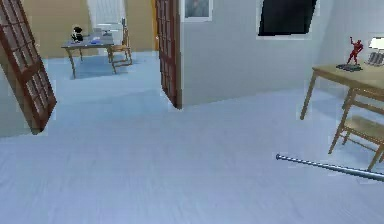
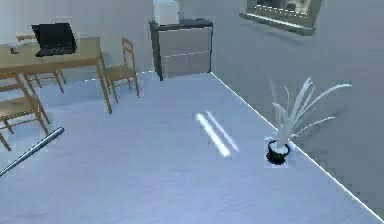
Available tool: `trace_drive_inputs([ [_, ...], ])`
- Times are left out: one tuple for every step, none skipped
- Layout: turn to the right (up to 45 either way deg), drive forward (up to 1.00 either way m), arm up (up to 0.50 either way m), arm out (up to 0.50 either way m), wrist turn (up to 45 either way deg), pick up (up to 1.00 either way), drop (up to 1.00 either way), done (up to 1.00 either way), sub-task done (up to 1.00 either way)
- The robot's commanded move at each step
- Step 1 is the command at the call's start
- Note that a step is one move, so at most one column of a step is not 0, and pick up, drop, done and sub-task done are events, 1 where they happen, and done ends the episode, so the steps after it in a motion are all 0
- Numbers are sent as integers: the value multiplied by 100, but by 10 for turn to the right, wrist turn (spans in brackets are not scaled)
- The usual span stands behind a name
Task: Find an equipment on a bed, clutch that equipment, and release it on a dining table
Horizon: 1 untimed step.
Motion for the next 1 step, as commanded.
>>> trace_drive_inputs([
  [360, 0, 0, 0, 0, 0, 0, 0, 0],
])
